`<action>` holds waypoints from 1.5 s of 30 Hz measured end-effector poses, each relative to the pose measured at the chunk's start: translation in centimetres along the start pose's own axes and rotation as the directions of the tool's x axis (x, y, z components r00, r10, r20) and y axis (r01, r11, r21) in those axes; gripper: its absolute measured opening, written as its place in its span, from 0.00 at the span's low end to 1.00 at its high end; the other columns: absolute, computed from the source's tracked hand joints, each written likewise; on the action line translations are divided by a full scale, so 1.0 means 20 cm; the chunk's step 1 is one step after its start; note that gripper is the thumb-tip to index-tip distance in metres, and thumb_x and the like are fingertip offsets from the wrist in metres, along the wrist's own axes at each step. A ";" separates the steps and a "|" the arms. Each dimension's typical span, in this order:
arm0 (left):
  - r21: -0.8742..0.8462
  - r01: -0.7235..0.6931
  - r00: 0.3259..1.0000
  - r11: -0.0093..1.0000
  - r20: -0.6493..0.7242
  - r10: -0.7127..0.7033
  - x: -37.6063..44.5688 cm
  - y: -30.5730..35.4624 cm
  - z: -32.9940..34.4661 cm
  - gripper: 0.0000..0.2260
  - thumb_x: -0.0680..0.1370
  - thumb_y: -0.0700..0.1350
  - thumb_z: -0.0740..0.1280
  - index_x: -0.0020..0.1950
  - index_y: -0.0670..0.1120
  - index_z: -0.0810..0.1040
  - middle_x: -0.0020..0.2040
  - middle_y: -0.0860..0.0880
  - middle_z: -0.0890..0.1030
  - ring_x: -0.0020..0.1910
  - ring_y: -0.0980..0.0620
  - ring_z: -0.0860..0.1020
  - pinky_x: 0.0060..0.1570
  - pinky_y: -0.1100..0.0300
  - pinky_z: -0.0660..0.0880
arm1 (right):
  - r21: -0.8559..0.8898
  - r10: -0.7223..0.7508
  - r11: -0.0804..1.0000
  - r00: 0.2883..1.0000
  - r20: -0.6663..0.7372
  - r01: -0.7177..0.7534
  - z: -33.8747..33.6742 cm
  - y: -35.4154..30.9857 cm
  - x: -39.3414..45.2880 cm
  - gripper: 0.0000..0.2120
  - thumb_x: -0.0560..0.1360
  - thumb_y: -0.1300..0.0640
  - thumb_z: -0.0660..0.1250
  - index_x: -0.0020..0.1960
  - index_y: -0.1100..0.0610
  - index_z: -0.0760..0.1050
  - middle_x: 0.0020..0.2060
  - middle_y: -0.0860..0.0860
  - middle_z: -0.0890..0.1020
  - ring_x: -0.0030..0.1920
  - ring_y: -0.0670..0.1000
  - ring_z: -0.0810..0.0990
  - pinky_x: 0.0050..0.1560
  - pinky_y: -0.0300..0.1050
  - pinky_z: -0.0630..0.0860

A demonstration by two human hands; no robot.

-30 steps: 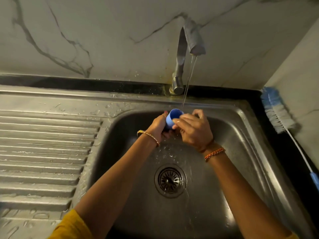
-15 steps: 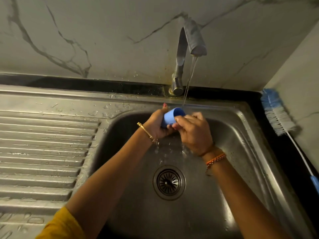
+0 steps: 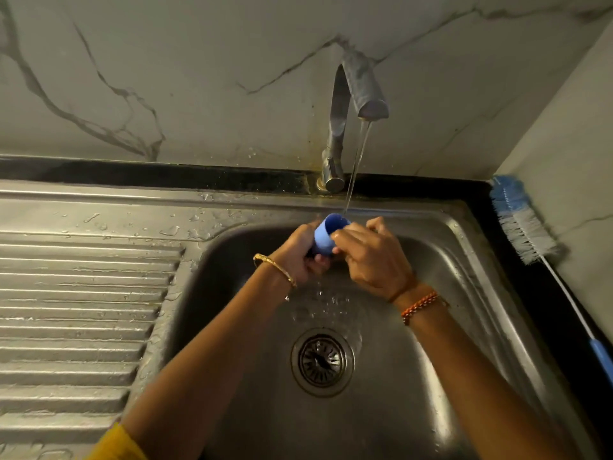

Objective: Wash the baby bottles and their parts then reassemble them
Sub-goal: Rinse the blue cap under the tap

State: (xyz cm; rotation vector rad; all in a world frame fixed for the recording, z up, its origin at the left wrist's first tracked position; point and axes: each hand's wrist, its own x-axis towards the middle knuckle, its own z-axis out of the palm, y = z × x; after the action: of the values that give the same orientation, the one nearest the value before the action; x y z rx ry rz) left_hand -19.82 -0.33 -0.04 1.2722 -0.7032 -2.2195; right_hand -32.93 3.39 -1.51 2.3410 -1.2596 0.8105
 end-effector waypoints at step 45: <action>-0.331 -0.065 0.982 0.941 -0.190 0.002 0.06 -0.27 -0.10 0.22 0.82 0.53 0.49 0.43 0.39 0.73 0.32 0.45 0.79 0.37 0.50 0.74 0.43 0.59 0.70 | 0.234 0.704 0.657 0.694 0.148 -0.717 0.03 -0.25 0.00 0.12 0.71 0.55 0.71 0.51 0.61 0.80 0.47 0.57 0.83 0.48 0.56 0.80 0.44 0.45 0.76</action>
State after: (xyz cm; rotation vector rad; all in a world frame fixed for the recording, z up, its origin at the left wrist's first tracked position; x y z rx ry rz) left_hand -19.42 2.59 -5.19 1.2586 -0.2566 -2.0475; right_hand -28.47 5.77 -2.13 2.0136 -2.2848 1.2351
